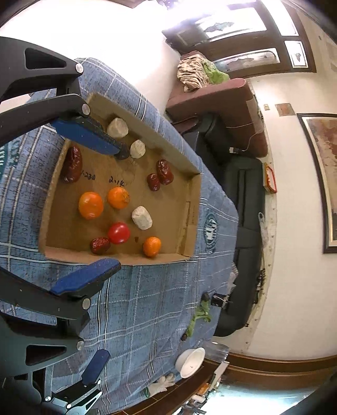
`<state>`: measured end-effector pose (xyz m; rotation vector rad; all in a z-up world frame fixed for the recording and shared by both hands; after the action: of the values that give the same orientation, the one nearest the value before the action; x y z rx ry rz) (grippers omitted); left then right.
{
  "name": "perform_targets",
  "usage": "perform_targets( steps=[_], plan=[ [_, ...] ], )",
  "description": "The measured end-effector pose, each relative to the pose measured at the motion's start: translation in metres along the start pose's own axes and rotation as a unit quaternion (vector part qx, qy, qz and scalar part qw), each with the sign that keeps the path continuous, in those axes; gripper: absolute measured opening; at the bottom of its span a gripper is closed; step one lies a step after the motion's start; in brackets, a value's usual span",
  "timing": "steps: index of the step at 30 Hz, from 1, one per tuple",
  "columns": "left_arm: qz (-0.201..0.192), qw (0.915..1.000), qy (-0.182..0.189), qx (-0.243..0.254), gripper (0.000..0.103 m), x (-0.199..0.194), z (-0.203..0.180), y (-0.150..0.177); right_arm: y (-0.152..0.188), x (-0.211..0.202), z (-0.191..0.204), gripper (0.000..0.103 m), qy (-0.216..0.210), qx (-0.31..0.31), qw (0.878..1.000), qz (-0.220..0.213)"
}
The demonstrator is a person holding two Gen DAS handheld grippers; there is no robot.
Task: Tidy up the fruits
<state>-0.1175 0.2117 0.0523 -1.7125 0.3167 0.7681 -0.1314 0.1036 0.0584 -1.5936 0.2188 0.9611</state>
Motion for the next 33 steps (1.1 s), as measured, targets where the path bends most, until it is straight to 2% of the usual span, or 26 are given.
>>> perform_targets(
  steps=[3, 4, 5, 6, 7, 10, 11, 13, 16, 19, 22, 33],
  plan=[
    [-0.030, 0.9995, -0.008, -0.002, 0.082, -0.022, 0.005, -0.004, -0.001, -0.015, 0.007, 0.085, 0.003, -0.003, 1.000, -0.013],
    [-0.053, 0.9984, -0.017, -0.006, 0.084, -0.035, 0.008, -0.008, -0.002, -0.020, 0.009, 0.086, 0.003, -0.005, 1.000, -0.018],
    [-0.070, 0.9972, -0.024, -0.009, 0.091, -0.044, 0.011, -0.011, -0.003, -0.024, 0.011, 0.087, 0.004, -0.007, 1.000, -0.023],
    [-0.094, 0.9949, -0.034, -0.013, 0.099, -0.055, 0.014, -0.014, -0.004, -0.030, 0.014, 0.088, 0.006, -0.010, 0.999, -0.030],
    [-0.123, 0.9912, -0.046, -0.018, 0.103, -0.069, 0.018, -0.017, -0.005, -0.033, 0.017, 0.088, 0.006, -0.012, 0.999, -0.034],
    [-0.187, 0.9792, -0.072, -0.029, 0.103, -0.102, 0.030, -0.021, -0.008, -0.040, 0.028, 0.090, 0.002, -0.022, 0.999, -0.045],
    [-0.194, 0.9777, -0.075, -0.031, 0.103, -0.106, 0.032, -0.020, -0.007, -0.040, 0.031, 0.090, 0.001, -0.025, 0.999, -0.046],
    [-0.194, 0.9773, -0.076, -0.038, 0.103, -0.111, 0.037, -0.018, -0.006, -0.040, 0.038, 0.090, -0.004, -0.028, 0.999, -0.045],
    [-0.177, 0.9811, -0.068, -0.041, 0.103, -0.109, 0.040, -0.015, -0.004, -0.041, 0.045, 0.090, -0.011, -0.034, 0.998, -0.042],
    [-0.166, 0.9821, -0.083, -0.032, 0.103, -0.110, 0.042, -0.013, -0.002, -0.043, 0.048, 0.090, -0.009, -0.039, 0.998, -0.038],
    [-0.168, 0.9831, -0.066, -0.030, 0.103, -0.113, 0.039, -0.007, 0.002, -0.046, 0.047, 0.092, -0.009, -0.032, 0.999, -0.040],
    [-0.109, 0.9929, -0.049, -0.006, 0.103, -0.088, 0.023, 0.015, 0.011, -0.043, 0.044, 0.093, -0.008, -0.029, 0.999, -0.038]
  ],
)
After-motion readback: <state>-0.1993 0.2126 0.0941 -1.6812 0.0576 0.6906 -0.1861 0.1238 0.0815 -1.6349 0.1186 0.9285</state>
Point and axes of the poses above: each gripper's, at about its wrist camera, not at the fingertips, and x roughly the way its jaws point, z to its left, y to its underside, the point moved 8 cm from there along x, roughly the way its jaws point, and after that the axes turned 9 degrees about -x, right-handed, at the moved point
